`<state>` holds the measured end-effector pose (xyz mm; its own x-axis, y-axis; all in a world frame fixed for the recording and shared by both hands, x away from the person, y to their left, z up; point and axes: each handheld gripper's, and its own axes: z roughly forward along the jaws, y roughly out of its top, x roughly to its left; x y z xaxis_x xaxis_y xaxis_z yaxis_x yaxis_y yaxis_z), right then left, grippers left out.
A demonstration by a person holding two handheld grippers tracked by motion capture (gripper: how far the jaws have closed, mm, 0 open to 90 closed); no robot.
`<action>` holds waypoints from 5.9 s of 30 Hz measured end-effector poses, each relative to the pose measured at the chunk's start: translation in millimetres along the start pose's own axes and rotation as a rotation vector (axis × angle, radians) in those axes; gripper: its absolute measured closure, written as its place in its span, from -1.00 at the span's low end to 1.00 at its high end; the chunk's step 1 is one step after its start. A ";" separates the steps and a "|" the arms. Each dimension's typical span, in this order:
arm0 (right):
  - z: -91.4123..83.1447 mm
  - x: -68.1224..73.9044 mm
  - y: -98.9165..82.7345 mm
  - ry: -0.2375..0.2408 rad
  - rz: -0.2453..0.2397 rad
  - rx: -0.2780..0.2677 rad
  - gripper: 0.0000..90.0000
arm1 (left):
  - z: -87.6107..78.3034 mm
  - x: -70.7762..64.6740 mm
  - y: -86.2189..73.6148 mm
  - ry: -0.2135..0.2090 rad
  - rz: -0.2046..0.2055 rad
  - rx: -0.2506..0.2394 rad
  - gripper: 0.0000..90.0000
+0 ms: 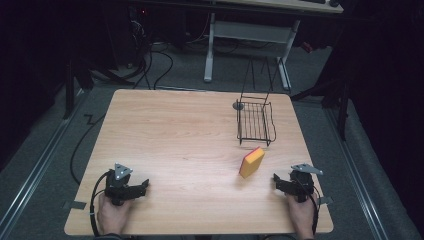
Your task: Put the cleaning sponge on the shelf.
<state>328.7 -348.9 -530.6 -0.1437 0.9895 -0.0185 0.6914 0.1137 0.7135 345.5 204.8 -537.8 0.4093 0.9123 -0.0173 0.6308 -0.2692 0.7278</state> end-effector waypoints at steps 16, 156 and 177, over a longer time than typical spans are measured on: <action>0.1 -0.1 0.3 0.001 0.002 0.002 -0.54 | -0.1 -0.2 -0.1 0.002 0.000 0.000 -0.69; -20.5 64.4 65.5 0.324 -0.201 -0.245 -0.50 | -0.5 -0.1 -0.3 0.001 -0.002 -0.001 -0.67; -40.8 48.5 80.4 0.364 -0.156 -0.272 -0.49 | -0.4 0.1 -0.3 0.001 -0.001 -0.002 -0.68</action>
<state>348.4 -295.4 -445.5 -0.5028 0.8614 0.0720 0.4383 0.1823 0.8801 345.1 205.1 -537.8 0.4079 0.9129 -0.0177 0.6303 -0.2675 0.7288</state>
